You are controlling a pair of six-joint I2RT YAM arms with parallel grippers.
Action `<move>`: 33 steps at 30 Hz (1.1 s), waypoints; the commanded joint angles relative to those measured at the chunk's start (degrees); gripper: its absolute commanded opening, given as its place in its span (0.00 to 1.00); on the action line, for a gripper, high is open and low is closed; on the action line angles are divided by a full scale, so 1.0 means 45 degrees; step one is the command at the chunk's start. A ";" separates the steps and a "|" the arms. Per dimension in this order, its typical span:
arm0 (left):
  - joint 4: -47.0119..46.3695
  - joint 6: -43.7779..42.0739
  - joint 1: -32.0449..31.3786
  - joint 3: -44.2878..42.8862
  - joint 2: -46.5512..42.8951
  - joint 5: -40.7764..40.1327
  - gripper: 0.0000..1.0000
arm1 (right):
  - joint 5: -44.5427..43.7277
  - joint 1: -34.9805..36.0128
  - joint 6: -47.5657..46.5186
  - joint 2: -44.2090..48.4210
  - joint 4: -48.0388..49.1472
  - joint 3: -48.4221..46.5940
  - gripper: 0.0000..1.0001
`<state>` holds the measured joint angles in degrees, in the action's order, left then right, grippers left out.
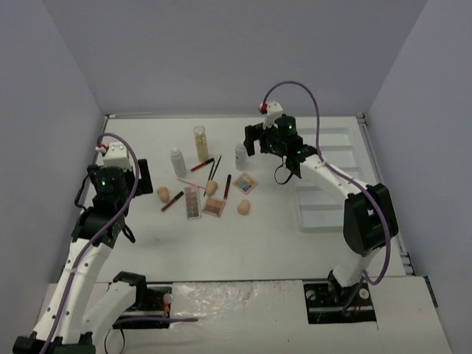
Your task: Organize the makeup
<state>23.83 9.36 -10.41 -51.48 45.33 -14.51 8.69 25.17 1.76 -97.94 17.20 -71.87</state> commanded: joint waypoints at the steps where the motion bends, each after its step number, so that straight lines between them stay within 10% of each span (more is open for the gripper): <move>1: -0.0649 0.0449 0.0068 -0.0115 -0.0285 -0.0029 0.97 | 0.0807 0.0524 -0.0255 -0.0809 0.1889 -0.1206 0.99; 22: -0.0279 0.0991 0.0068 -0.0079 -0.0276 0.0110 0.97 | 0.0512 0.0810 -0.0255 -0.3759 0.3726 -0.1606 0.76; 33: -0.0386 0.0950 0.0068 -0.0142 -0.0132 0.0099 0.97 | -0.0211 0.0812 -0.0255 -0.3219 0.4612 -0.1235 0.01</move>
<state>24.67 12.73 -10.41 -49.84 44.53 -14.35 10.37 28.91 0.99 -116.88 30.39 -76.94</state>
